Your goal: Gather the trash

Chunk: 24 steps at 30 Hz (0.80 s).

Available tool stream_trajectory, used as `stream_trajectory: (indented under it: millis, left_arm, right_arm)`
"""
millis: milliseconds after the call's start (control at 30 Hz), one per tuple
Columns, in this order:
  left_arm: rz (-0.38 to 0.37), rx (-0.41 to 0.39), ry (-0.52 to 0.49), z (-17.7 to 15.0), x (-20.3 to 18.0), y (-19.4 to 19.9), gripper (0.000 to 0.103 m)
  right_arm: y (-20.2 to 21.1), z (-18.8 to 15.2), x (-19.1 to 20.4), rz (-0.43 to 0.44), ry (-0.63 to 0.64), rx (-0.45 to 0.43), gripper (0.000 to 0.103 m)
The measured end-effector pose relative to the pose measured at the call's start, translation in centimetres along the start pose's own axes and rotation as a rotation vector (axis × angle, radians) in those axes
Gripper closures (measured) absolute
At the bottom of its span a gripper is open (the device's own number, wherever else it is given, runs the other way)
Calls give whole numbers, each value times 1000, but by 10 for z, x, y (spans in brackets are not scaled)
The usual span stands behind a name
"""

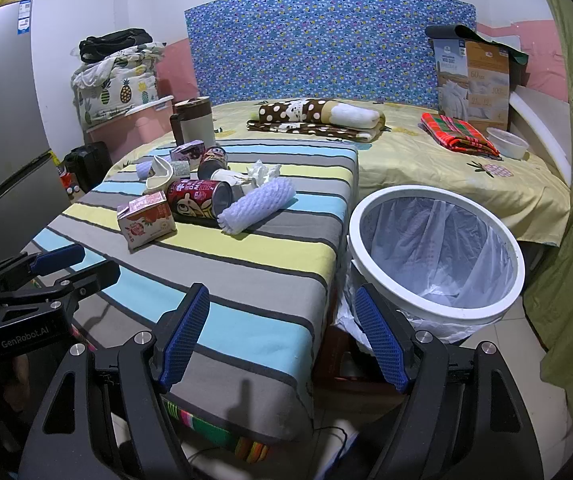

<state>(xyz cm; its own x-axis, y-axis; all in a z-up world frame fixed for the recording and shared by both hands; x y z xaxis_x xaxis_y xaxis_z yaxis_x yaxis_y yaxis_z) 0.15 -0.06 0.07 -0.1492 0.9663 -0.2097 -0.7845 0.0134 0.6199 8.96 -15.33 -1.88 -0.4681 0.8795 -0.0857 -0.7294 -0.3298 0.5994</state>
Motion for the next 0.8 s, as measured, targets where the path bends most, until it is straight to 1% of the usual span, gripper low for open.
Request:
stream_trajectory:
  millis: [800]
  left_arm:
    - [0, -3, -2, -1, -1, 0, 34]
  right_arm:
    - [1, -1, 5, 4, 5, -1, 26]
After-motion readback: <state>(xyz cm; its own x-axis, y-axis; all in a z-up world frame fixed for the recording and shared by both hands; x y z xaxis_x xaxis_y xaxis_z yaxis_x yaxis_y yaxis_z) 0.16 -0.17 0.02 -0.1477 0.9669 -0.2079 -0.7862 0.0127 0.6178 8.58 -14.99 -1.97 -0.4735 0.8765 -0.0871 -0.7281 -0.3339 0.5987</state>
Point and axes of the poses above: each gripper's, at about its wrist camera, not at the fingertips, and y roughly against the way its jaws point, x to its left, z to its top, the point moved 1 cm from there along -y, roughly the way its jaws point, and after that the axes turned 10 degrees about y, right-handed, at the moved point
